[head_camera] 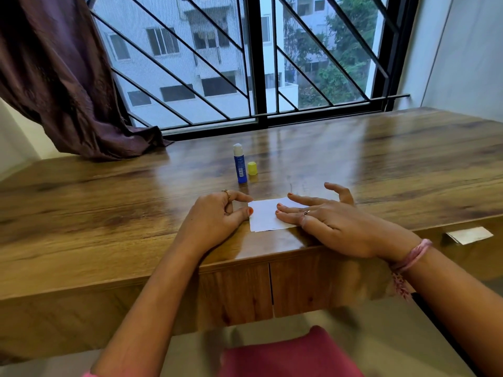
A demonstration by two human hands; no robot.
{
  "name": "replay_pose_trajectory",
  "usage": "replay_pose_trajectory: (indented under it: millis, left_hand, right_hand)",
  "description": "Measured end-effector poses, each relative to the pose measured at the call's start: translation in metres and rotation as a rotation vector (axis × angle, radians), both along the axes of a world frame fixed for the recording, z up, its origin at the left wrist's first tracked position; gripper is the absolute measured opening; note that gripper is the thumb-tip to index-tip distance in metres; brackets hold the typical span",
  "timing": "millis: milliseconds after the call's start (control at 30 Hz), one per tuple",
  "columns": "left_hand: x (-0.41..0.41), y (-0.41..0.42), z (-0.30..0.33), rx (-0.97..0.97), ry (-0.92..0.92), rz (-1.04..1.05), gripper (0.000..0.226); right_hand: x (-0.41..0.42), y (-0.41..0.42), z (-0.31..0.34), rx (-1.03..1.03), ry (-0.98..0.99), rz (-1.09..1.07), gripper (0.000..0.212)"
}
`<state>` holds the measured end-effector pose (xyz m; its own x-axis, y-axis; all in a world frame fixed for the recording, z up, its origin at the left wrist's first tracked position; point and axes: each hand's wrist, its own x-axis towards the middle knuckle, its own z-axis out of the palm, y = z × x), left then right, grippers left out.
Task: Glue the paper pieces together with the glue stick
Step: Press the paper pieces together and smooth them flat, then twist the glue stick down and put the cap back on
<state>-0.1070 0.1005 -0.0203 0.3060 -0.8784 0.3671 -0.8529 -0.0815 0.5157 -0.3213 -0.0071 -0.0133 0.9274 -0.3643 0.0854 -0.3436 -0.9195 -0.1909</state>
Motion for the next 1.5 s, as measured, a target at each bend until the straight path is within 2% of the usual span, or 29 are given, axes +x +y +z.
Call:
replay_pose_trajectory:
  millis: [233,367,500,800,1100,1200,1267,1367,1500]
  left_hand:
    - [0.006,-0.002,-0.003,-0.060,0.041,0.112,0.010]
    - [0.006,-0.003,-0.002,-0.060,0.049,0.131,0.011]
    - [0.006,-0.002,-0.002,-0.058,0.061,0.127,0.014]
    - [0.006,-0.003,0.000,-0.013,0.067,0.139,0.017]
    - [0.018,-0.019,0.015,0.178,0.319,0.155,0.025]
    - [0.024,-0.032,0.021,0.221,0.362,0.184,0.036]
    - [0.026,-0.041,0.024,0.185,0.406,0.225,0.045]
    - [0.029,-0.058,0.024,0.036,0.521,0.258,0.061]
    - [0.031,-0.077,0.017,-0.116,0.480,0.267,0.074]
  right_hand:
    - [0.001,-0.014,0.001,0.036,0.029,-0.080,0.062]
    - [0.005,-0.027,0.007,0.051,0.084,-0.133,0.049]
    - [0.006,-0.043,0.010,0.062,0.102,-0.198,0.048]
    - [0.007,-0.067,0.010,0.155,0.038,-0.240,0.047]
    - [0.007,-0.079,0.000,0.268,-0.089,-0.236,0.047]
    - [0.007,-0.080,-0.001,0.256,-0.091,-0.220,0.057]
    - [0.007,-0.079,0.000,0.249,-0.091,-0.208,0.065]
    - [0.006,-0.077,0.003,0.240,-0.100,-0.190,0.066]
    - [0.005,-0.074,0.002,0.247,-0.132,-0.207,0.065]
